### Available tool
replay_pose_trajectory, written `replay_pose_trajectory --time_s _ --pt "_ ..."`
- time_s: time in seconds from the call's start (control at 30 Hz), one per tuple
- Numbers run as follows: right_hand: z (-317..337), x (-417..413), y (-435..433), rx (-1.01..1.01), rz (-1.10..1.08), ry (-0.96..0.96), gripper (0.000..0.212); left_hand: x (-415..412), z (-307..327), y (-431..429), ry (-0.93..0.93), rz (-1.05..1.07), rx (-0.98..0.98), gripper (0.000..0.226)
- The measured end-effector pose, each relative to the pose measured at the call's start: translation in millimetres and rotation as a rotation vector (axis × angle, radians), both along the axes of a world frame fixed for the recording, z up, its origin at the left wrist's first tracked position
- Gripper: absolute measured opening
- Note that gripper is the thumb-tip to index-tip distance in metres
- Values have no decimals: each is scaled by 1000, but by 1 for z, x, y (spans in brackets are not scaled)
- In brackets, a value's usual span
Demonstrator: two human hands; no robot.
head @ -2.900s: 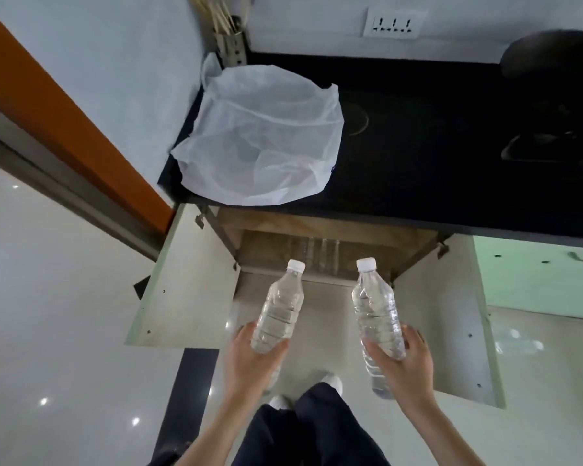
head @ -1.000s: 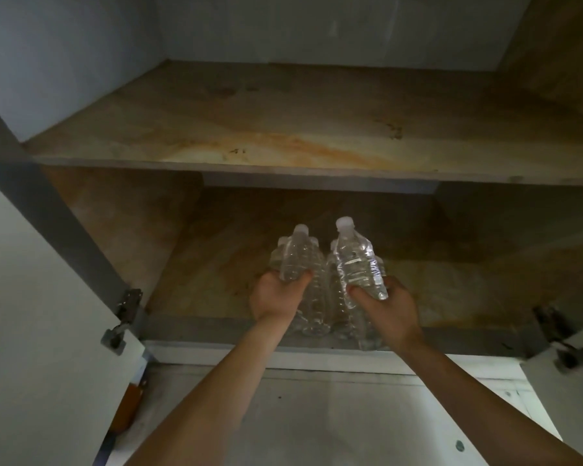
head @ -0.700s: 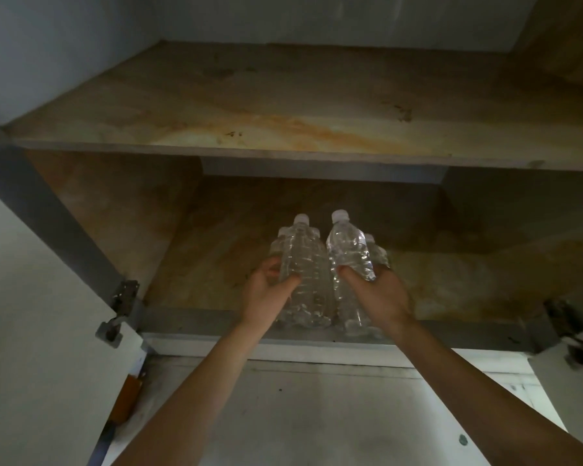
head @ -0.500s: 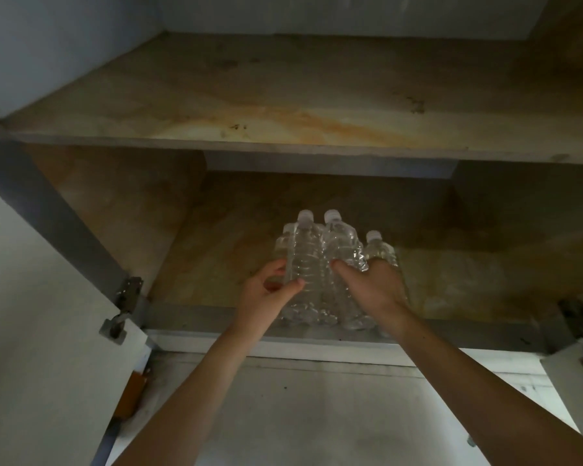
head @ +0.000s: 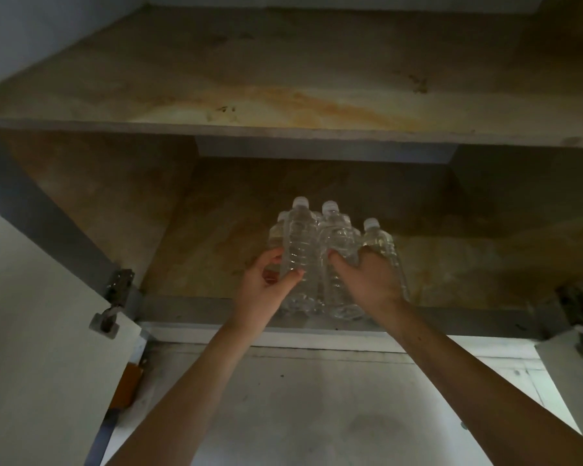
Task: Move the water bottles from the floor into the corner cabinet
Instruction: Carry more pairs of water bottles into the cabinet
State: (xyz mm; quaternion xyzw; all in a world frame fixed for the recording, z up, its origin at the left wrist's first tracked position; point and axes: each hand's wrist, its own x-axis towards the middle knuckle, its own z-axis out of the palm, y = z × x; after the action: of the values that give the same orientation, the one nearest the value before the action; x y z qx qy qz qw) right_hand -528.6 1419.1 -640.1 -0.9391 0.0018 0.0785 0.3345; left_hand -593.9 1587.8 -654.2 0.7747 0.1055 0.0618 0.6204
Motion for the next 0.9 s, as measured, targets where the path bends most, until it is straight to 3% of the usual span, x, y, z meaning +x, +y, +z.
replay_pose_trajectory --time_s 0.1,0.2,0.33,0.43,0.67,0.9 --pt "14 -15 -15 -151 74 -190 51 -15 16 0 -16 -14 141 24" --pt "51 -45 -30 -174 186 -249 55 -42 51 1 -2 -74 495 29" --pt "129 -101 -49 -197 216 -317 47 -89 142 -8 99 -200 825 55" --pt "206 -140 -66 -254 193 -296 46 -122 224 -19 114 -275 987 59" --pt "439 -215 -107 -303 172 -151 48 -187 470 -50 80 -401 1048 57" --pt "681 -281 -147 -282 18 -242 55 -223 704 -66 -97 -428 936 52"
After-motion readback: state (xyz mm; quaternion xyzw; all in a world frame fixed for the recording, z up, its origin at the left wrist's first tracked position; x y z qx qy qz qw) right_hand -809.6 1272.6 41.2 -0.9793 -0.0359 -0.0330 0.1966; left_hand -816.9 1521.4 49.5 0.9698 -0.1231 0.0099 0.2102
